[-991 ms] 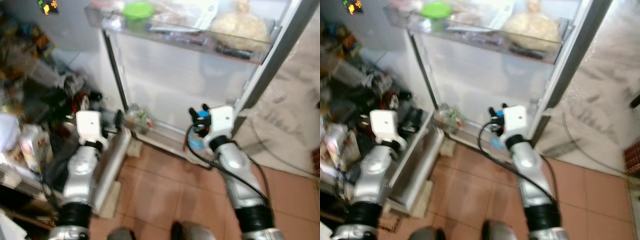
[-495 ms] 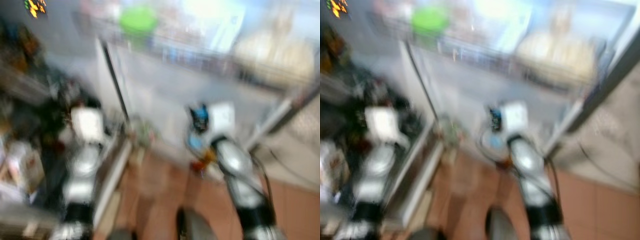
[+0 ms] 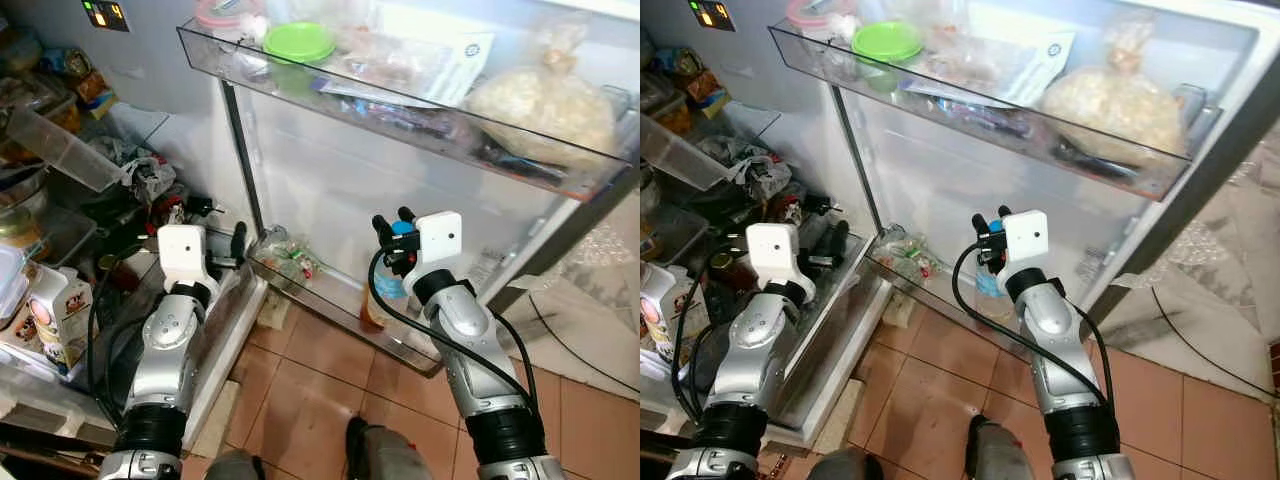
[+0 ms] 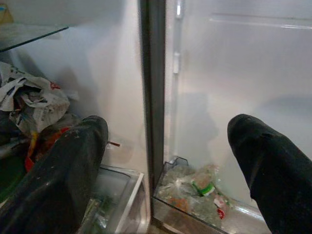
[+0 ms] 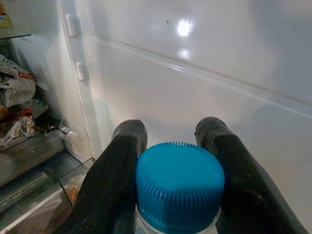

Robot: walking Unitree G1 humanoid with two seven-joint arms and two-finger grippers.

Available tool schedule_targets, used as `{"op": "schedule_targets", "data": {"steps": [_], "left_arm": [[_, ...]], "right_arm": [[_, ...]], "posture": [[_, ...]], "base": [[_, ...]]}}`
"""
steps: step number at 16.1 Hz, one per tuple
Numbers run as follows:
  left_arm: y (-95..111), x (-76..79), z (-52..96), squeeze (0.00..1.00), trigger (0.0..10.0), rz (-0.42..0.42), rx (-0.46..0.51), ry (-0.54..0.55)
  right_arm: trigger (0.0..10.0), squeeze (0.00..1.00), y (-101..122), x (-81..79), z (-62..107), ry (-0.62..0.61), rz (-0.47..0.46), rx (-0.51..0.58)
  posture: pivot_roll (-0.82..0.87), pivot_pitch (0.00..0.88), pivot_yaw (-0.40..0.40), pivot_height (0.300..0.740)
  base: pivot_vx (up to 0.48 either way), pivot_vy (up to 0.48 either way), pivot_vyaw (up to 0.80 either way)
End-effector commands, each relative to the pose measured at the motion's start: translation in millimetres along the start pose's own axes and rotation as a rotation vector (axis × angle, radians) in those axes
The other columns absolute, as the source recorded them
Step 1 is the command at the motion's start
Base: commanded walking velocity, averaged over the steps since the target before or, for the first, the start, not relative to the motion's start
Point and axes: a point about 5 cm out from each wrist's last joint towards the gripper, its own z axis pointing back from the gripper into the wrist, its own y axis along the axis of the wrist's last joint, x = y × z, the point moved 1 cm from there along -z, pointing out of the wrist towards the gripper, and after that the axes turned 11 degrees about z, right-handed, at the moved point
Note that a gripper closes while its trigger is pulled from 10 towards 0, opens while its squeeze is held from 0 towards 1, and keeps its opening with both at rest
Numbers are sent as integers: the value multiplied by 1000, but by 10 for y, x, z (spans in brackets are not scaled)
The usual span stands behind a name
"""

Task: Restocking fridge

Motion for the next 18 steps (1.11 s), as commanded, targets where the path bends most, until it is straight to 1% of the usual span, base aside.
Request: {"op": "schedule_targets", "data": {"steps": [1,4,10,18], "left_arm": [[9,-20,4,0,10000,-18,-6,7],[9,-41,12,0,10000,-20,-7,15],[8,-34,-8,0,10000,-32,-6,39],[10,-28,-1,0,10000,-33,-3,42]], "right_arm": [[10000,0,52,26,-13,-6,-1,22],[10000,0,51,15,-13,0,-7,23],[10000,0,76,-14,-10,23,-26,39],[10000,0,124,-24,-30,59,-42,56]], "posture": [[-19,117,11,740],[-16,118,10,736],[-20,119,11,662],[-21,119,8,658]], "base": [[0,0,0],[0,0,0],[0,0,0],[0,0,0]]}}
